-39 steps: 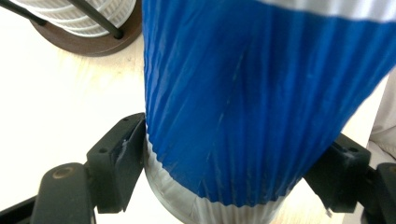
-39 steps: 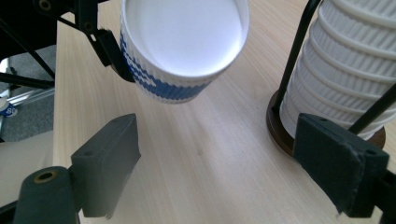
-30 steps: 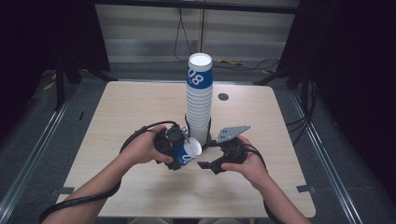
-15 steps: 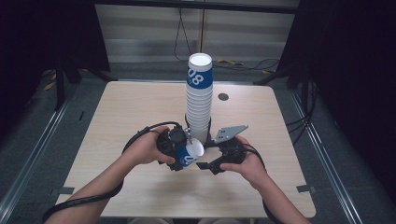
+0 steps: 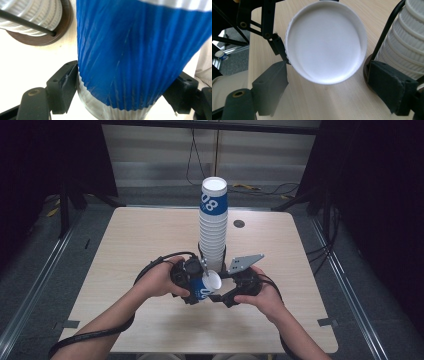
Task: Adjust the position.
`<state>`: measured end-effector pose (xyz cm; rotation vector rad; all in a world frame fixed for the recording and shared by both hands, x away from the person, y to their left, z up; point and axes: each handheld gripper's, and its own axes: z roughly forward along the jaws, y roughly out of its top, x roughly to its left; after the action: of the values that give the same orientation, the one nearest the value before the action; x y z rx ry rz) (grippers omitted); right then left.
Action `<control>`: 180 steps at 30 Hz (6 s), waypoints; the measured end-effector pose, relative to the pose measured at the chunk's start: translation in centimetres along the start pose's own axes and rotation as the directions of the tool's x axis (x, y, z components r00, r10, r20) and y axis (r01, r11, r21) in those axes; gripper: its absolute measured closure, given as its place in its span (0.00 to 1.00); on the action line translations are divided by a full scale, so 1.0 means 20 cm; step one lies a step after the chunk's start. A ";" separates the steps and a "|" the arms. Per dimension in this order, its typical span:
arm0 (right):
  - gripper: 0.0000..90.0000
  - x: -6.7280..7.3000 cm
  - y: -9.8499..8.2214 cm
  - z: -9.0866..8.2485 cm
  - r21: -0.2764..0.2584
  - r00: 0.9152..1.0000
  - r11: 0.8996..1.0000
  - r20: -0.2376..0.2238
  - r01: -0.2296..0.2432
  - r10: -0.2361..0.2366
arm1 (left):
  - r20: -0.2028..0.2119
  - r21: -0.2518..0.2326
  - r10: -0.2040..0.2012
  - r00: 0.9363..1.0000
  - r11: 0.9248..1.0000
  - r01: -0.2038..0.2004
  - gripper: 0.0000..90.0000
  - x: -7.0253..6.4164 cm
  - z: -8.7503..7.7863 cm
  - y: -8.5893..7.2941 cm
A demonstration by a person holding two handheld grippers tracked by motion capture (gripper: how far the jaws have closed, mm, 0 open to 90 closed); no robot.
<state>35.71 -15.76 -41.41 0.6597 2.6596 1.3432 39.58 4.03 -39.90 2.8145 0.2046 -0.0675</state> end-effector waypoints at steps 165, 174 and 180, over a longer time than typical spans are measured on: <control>0.36 -0.04 -0.12 -0.12 -0.072 0.996 0.994 -0.053 -0.081 0.078 | 0.049 -0.445 -0.130 0.990 0.885 0.138 0.18 0.00 0.13 -0.27; 0.36 -0.04 -0.12 -0.11 -0.077 0.995 0.993 -0.056 -0.088 0.083 | 0.032 -0.447 -0.104 0.994 0.888 0.107 0.18 0.00 0.12 -0.27; 0.36 -0.04 -0.10 -0.10 -0.080 0.995 0.993 -0.059 -0.088 0.083 | 0.021 -0.447 -0.079 0.997 0.891 0.080 0.20 -0.01 0.12 -0.27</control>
<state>35.23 -18.72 -41.86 0.7452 2.6291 1.5054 38.49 8.28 -43.75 2.3438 0.2938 -0.0365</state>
